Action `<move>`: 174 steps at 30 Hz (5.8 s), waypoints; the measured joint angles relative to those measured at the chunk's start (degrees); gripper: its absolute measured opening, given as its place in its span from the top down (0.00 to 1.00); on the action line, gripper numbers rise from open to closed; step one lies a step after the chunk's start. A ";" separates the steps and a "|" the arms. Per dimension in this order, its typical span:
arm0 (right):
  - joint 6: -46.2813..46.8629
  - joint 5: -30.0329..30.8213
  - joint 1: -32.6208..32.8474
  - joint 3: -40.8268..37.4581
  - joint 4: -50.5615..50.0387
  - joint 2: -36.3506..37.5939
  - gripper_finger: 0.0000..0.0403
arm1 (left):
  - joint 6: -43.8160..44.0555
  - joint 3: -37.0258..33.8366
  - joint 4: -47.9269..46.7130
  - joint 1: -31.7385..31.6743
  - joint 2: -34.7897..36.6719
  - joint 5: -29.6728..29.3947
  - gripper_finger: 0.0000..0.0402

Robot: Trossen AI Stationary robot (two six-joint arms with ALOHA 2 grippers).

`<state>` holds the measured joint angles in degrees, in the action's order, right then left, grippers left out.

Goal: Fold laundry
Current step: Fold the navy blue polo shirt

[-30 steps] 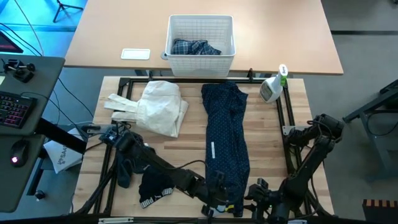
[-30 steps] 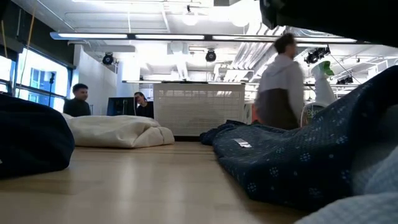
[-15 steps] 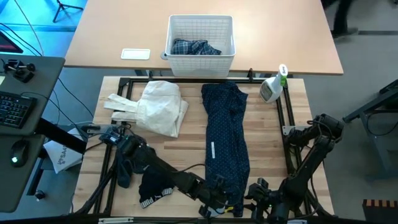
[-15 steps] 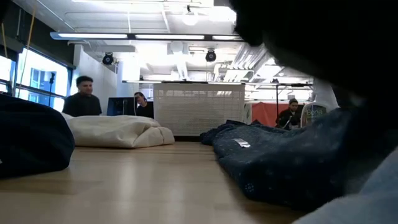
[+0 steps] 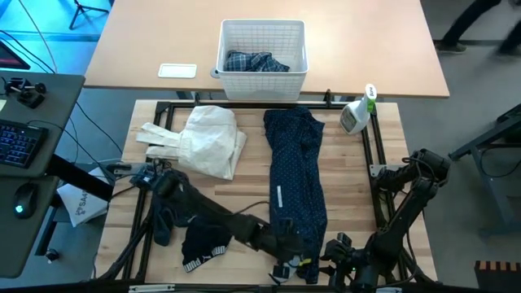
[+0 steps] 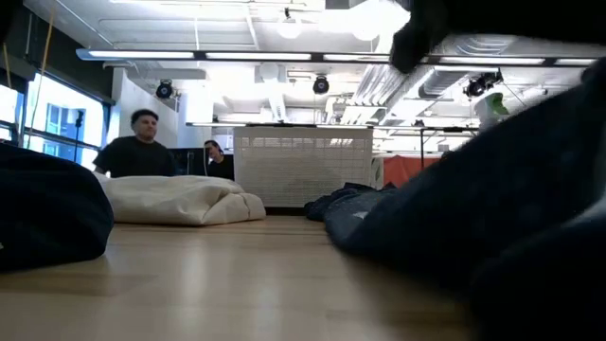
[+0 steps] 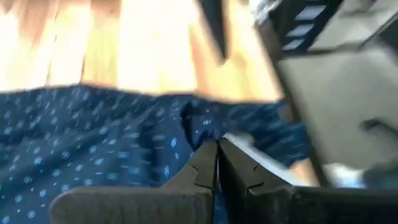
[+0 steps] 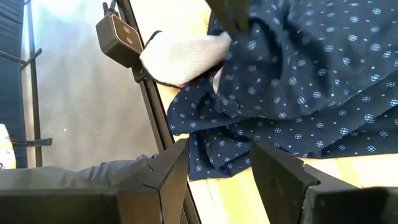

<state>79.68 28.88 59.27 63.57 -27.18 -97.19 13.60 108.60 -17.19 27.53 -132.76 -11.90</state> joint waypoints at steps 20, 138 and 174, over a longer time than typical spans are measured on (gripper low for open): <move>-12.32 3.22 -0.20 0.00 6.70 -3.01 0.58 | 9.50 0.02 -1.93 -1.01 8.90 7.14 1.00; -39.71 8.06 -2.97 31.19 -21.22 -6.19 1.00 | 13.84 -10.98 -15.57 -11.60 19.69 -5.38 0.88; -24.63 -29.08 -14.59 32.70 -10.24 -17.25 0.61 | 22.53 -10.93 -47.19 9.60 36.71 -19.07 0.88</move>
<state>55.05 -0.20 44.68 96.27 -37.42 -114.44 36.13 97.67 -64.38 37.13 -96.05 -30.96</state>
